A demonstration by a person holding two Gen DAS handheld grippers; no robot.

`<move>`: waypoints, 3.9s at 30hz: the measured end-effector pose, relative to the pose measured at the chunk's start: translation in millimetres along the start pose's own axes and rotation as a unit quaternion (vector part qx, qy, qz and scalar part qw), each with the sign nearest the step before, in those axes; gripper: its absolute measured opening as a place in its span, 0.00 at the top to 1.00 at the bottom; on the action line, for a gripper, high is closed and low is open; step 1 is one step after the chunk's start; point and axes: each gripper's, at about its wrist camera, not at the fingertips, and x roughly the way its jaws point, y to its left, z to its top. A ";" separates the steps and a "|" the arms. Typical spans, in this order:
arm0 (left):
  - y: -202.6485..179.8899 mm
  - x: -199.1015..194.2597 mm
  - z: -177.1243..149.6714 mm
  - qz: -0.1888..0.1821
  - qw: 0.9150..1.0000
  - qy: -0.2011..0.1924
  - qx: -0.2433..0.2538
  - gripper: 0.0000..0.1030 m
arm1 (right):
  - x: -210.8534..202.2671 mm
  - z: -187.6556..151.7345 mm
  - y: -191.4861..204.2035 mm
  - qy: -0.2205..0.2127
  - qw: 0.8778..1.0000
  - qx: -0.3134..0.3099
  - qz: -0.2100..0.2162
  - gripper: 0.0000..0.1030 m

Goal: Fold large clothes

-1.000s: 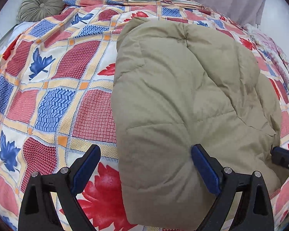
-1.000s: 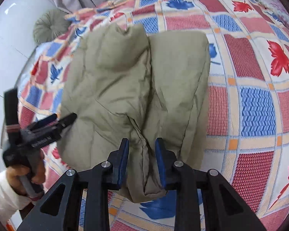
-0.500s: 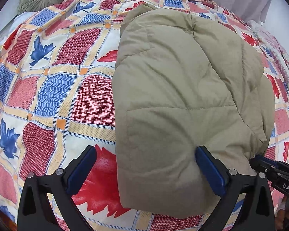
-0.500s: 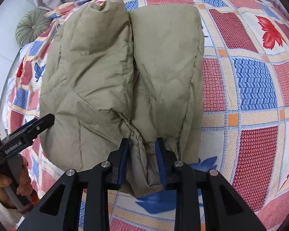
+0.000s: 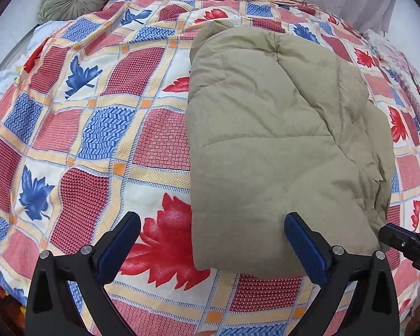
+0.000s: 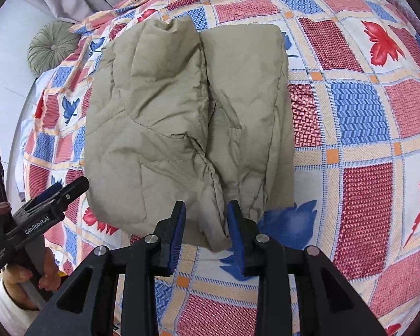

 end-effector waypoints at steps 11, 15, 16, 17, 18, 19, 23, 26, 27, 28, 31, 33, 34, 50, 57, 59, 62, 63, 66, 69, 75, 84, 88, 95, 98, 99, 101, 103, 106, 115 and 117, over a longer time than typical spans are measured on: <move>7.0 -58.3 -29.2 0.022 1.000 0.007 0.004 0.00 | -55.0 -26.2 22.7 -0.011 1.000 0.000 -0.004 0.53; 8.9 -91.9 -35.3 0.013 1.000 -0.005 0.004 0.00 | -86.2 -37.0 42.2 -0.032 0.999 -0.021 -0.016 0.35; 8.6 -101.7 -36.3 0.015 1.000 -0.010 0.006 0.00 | -93.3 -37.7 44.9 -0.036 0.999 -0.024 -0.019 0.27; 8.3 -110.1 -36.4 0.016 1.000 -0.013 0.008 0.00 | -103.4 -39.9 49.6 -0.042 0.999 -0.027 -0.021 0.22; 7.8 -119.1 -37.0 0.011 1.000 -0.016 0.010 0.00 | -111.9 -41.6 53.1 -0.048 0.998 -0.029 -0.019 0.20; 6.9 -128.2 -38.1 0.006 1.000 -0.019 0.008 0.00 | -119.8 -42.9 56.5 -0.052 0.998 -0.030 -0.022 0.20; 2.0 -161.5 -39.2 0.011 0.999 -0.029 0.011 0.00 | -147.4 -46.9 68.8 -0.071 0.995 -0.038 -0.053 0.19; -0.8 -180.9 -40.1 0.012 0.999 -0.031 0.009 0.00 | -171.0 -48.7 77.2 -0.098 0.992 -0.042 -0.068 0.00; -1.7 -187.9 -41.0 0.011 0.999 -0.035 0.008 0.00 | -177.2 -48.8 79.7 -0.105 0.991 -0.046 -0.074 0.00; -2.5 -196.0 -41.4 0.011 0.999 -0.041 0.008 0.00 | -183.4 -49.9 83.4 -0.114 0.989 -0.048 -0.084 0.00; -4.6 -215.3 -41.8 0.014 0.998 -0.056 0.012 0.00 | -200.9 -51.1 91.7 -0.136 0.983 -0.050 -0.111 0.00; -5.3 -228.3 -41.3 0.015 0.998 -0.065 0.014 0.00 | -210.8 -51.2 95.5 -0.140 0.983 -0.048 -0.105 0.00; -5.1 -233.6 -40.7 0.015 0.997 -0.069 0.013 0.00 | -215.1 -51.1 96.8 -0.140 0.984 -0.044 -0.101 0.00; 0.3 -285.3 -42.4 0.017 0.996 -0.089 -0.001 0.00 | -241.4 -58.7 113.8 -0.163 0.978 -0.056 -0.114 0.00; 1.6 -286.1 -41.2 0.017 0.996 -0.090 -0.004 0.00 | -244.3 -57.9 113.7 -0.166 0.978 -0.056 -0.115 0.00; 1.7 -285.9 -41.1 0.018 0.996 -0.090 -0.003 0.00 | -244.5 -57.7 113.9 -0.166 0.978 -0.055 -0.115 0.00; 3.1 -285.9 -41.3 0.019 0.996 -0.087 0.000 0.00 | -244.8 -57.3 113.8 -0.166 0.978 -0.057 -0.115 0.00; 3.8 -286.0 -41.1 0.019 0.996 -0.086 0.000 0.00 | -244.5 -57.3 113.8 -0.166 0.978 -0.057 -0.116 0.00; 4.6 -285.8 -40.9 0.018 0.996 -0.085 0.001 0.00 | -244.3 -57.2 113.7 -0.166 0.978 -0.057 -0.116 0.00; 3.0 -285.6 -42.0 0.019 0.996 -0.085 0.001 0.00 | -244.4 -57.3 113.9 -0.165 0.978 -0.057 -0.115 0.00; 2.6 -285.7 -42.0 0.019 0.996 -0.086 0.000 0.00 | -243.6 -57.8 114.4 -0.166 0.978 -0.057 -0.116 0.00; 2.1 -285.8 -42.5 0.022 0.996 -0.081 -0.002 0.00 | -243.7 -58.3 115.3 -0.165 0.978 -0.057 -0.116 0.00; 2.3 -285.7 -42.2 0.022 0.996 -0.082 -0.002 0.00 | -244.0 -59.3 116.3 -0.167 0.978 -0.057 -0.116 0.00; 1.8 -284.4 -41.5 0.021 0.997 -0.080 -0.001 0.00 | -243.8 -59.4 116.2 -0.166 0.978 -0.056 -0.117 0.00; 1.7 -284.7 -42.0 0.021 0.997 -0.081 -0.002 0.00 | -243.7 -59.1 115.9 -0.166 0.978 -0.057 -0.116 0.00; 1.3 -284.7 -42.1 0.021 0.997 -0.081 -0.002 0.00 | -243.4 -59.0 115.8 -0.166 0.978 -0.057 -0.116 0.00; 1.5 -284.7 -42.0 0.021 0.997 -0.081 -0.001 0.00 | -243.1 -59.9 116.2 -0.166 0.978 -0.056 -0.116 0.00; 2.2 -284.5 -41.7 0.021 0.996 -0.081 -0.001 0.00 | -242.8 -60.4 116.5 -0.167 0.978 -0.056 -0.116 0.00; 2.3 -284.2 -41.5 0.021 0.997 -0.080 -0.002 0.00 | -243.4 -61.0 117.1 -0.166 0.978 -0.056 -0.117 0.00; 1.6 -283.9 -41.6 0.021 0.997 -0.080 -0.001 0.00 | -243.1 -61.3 117.8 -0.167 0.978 -0.054 -0.117 0.00; 1.5 -283.9 -41.6 0.021 0.997 -0.080 -0.001 0.00 | -242.9 -61.0 117.6 -0.167 0.978 -0.055 -0.117 0.00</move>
